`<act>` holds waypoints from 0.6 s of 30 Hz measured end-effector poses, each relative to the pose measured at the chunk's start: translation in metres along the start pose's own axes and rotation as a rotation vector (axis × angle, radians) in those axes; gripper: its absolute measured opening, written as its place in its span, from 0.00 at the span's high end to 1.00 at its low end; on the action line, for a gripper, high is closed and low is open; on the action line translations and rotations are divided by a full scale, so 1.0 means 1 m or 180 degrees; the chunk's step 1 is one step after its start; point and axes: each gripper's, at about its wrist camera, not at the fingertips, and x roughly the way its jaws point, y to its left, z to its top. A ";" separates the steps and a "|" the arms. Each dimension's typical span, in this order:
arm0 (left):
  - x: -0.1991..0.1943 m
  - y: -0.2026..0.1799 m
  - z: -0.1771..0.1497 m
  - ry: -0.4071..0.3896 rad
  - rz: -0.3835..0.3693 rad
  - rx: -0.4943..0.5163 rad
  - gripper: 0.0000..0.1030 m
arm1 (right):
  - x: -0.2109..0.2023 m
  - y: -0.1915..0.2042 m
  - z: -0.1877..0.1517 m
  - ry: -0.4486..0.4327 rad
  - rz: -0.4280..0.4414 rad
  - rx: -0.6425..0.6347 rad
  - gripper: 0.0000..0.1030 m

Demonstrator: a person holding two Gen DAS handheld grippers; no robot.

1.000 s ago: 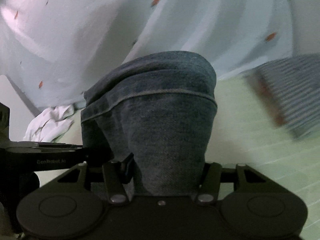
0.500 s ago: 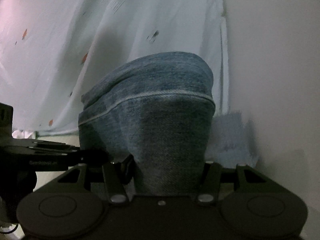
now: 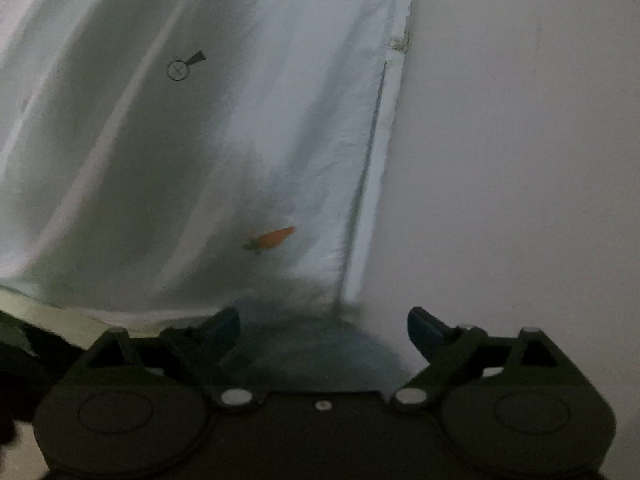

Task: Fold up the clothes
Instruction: 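Carry the jeans bundle with both grippers onto the plaid shirt stack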

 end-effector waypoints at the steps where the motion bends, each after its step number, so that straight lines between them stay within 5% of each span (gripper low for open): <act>1: 0.003 0.006 -0.004 0.0043 0.0001 -0.0028 0.52 | 0.009 0.001 -0.010 0.0105 -0.0025 0.0066 0.07; 5: 0.014 0.022 -0.023 0.0204 0.0038 -0.0086 0.52 | 0.037 -0.001 -0.047 0.0460 0.0114 0.0544 0.04; 10: -0.009 0.029 -0.027 0.0072 0.0054 -0.0095 0.45 | 0.030 0.004 -0.040 0.0418 0.0065 0.0558 0.07; 18: -0.037 0.036 -0.002 -0.0102 -0.0399 -0.0612 0.42 | -0.014 -0.008 -0.033 0.0122 -0.0585 0.0782 0.03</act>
